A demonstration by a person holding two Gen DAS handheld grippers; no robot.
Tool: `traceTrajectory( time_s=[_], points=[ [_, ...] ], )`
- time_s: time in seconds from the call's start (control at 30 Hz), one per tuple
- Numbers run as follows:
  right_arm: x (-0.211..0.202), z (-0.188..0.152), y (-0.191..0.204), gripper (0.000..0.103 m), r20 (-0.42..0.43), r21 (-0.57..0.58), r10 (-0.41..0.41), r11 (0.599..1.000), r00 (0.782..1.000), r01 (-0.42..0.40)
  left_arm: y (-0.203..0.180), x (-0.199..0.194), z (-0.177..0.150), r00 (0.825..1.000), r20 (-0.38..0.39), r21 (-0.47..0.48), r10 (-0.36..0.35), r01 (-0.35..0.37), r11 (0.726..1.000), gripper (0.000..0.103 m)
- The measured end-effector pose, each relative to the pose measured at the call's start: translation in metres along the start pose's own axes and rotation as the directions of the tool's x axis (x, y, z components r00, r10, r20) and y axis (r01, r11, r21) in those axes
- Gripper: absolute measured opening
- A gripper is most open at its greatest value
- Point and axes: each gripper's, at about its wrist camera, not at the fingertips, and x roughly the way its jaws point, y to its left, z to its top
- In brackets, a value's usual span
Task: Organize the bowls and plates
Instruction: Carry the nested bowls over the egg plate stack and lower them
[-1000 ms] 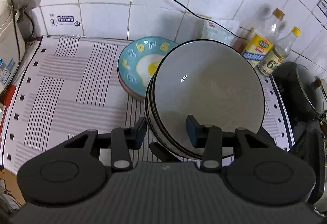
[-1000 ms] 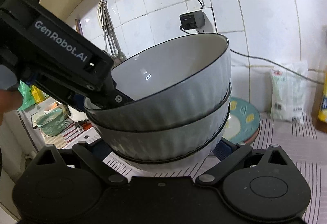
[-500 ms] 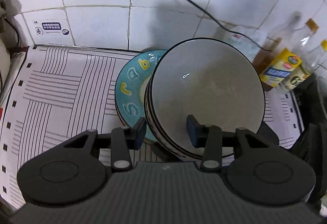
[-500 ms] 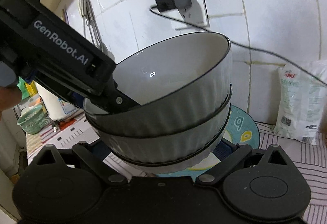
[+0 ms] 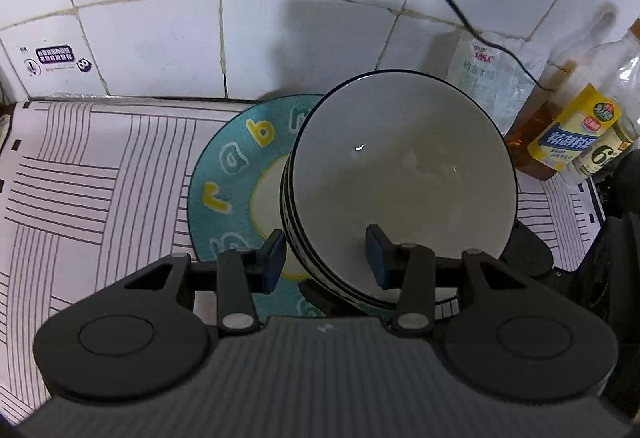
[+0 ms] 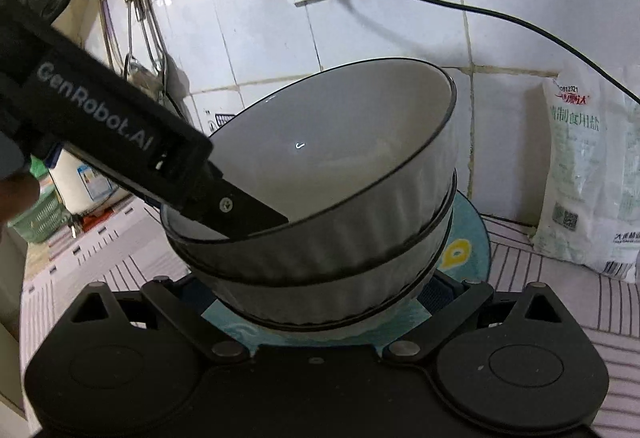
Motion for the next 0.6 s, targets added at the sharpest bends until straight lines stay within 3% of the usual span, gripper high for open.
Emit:
traceTrajectory(
  time_s=[0.4, 0.6],
  points=[
    [0.0115, 0.0049, -0.0093, 0.101, -0.015, -0.04, -0.009, 0.999, 1.0, 0.009, 0.0077, 0.0118, 0.0095, 1.0, 0.016, -0.073, -0.004, 0.005, 0.997, 0.042],
    [0.0112, 0.004, -0.0091, 0.101, -0.018, -0.04, -0.028, 0.999, 0.999, 0.027, -0.0003, 0.0113, 0.0097, 0.999, 0.026, -0.055, 0.024, -0.023, 0.998, 0.042]
  ],
)
